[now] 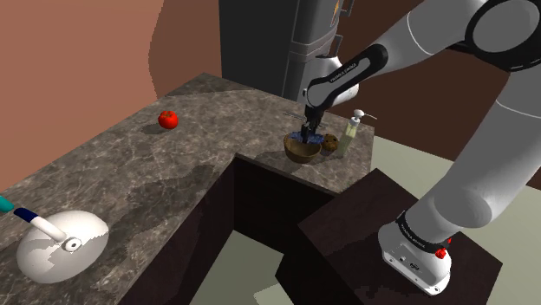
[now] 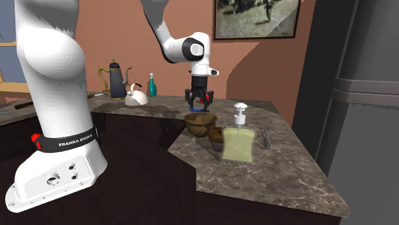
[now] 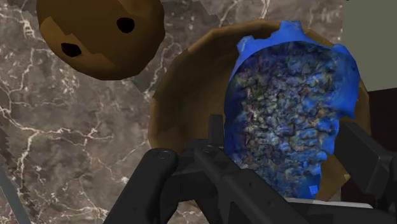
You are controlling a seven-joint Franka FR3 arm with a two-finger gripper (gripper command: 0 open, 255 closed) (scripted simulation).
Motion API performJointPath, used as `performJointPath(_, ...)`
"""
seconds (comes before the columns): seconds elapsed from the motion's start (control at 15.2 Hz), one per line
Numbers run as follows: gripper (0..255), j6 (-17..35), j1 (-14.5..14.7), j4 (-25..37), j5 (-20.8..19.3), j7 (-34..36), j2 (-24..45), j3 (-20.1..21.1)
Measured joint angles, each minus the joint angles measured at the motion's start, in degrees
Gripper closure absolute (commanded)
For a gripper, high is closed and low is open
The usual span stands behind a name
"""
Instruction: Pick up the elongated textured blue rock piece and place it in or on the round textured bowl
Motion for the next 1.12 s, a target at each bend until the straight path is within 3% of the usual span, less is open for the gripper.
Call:
performJointPath(0.4, 255, 4.1, 0.0, 0.0, 0.1, 0.1, 4.1, 0.0)
performJointPath(0.79, 255, 4.5, 0.0, -0.1, 0.1, 0.1, 4.3, 0.1)
performJointPath(0.86, 0, 4.5, 0.0, -0.1, 0.1, 0.1, 4.3, 0.1)
performJointPath(1.12, 0, 4.5, 0.0, -0.1, 0.1, 0.1, 4.3, 0.1)
